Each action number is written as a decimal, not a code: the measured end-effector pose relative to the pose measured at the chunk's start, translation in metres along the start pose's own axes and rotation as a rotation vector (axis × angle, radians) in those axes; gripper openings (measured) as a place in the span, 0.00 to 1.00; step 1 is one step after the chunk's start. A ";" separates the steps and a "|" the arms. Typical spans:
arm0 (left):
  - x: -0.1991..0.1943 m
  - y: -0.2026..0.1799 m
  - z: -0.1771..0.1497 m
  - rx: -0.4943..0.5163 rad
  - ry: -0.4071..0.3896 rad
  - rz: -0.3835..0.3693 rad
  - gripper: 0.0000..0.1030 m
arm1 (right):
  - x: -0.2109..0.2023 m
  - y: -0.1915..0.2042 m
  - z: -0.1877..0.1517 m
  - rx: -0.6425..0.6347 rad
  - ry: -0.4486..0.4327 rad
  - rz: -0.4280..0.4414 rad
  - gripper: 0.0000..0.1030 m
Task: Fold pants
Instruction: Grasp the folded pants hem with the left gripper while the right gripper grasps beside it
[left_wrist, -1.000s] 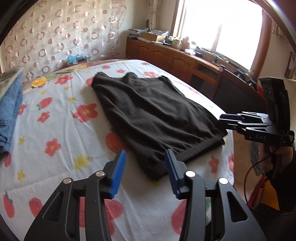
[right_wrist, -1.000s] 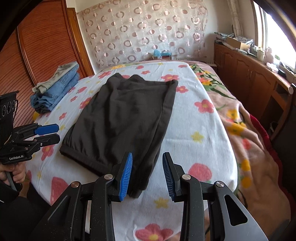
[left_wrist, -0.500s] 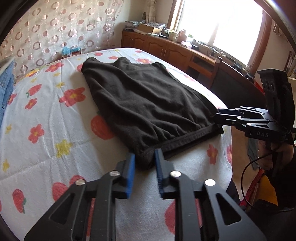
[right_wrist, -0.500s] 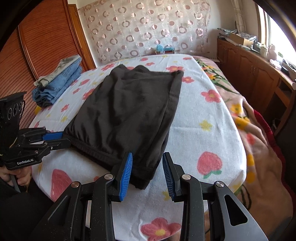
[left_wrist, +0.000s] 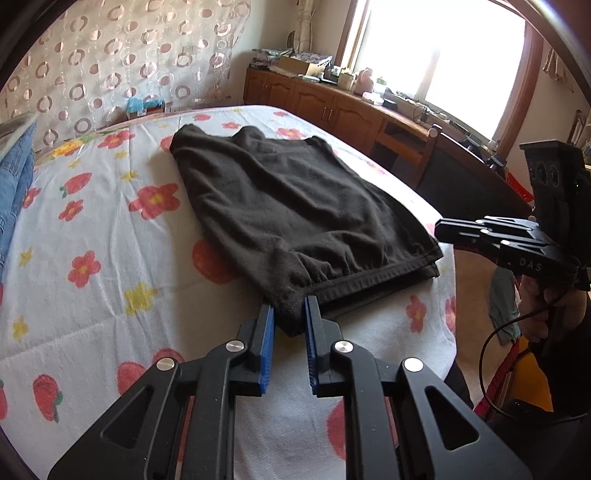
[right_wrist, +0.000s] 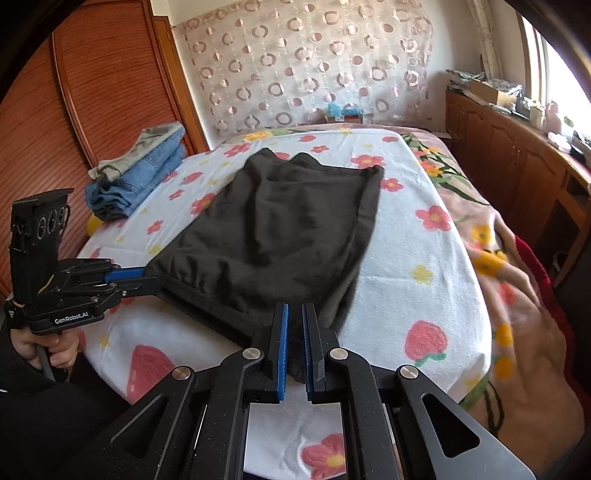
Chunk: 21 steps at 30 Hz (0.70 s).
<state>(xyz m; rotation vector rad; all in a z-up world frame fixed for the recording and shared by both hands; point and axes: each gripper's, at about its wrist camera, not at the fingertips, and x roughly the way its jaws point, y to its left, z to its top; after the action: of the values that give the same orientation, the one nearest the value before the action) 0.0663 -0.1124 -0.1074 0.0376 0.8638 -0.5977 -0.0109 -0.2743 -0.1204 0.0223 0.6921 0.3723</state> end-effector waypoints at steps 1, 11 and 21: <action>0.002 0.001 -0.002 -0.001 0.008 0.003 0.16 | 0.000 -0.002 -0.001 0.006 0.001 -0.013 0.07; 0.009 0.005 -0.007 -0.017 0.023 -0.001 0.16 | 0.017 -0.005 -0.001 0.043 0.024 -0.054 0.27; 0.009 0.005 -0.009 -0.022 0.015 -0.003 0.16 | 0.034 0.001 -0.001 0.040 0.062 -0.114 0.28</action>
<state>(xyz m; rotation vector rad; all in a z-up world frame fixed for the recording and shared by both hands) 0.0671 -0.1101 -0.1204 0.0209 0.8853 -0.5913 0.0118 -0.2614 -0.1425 0.0096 0.7586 0.2503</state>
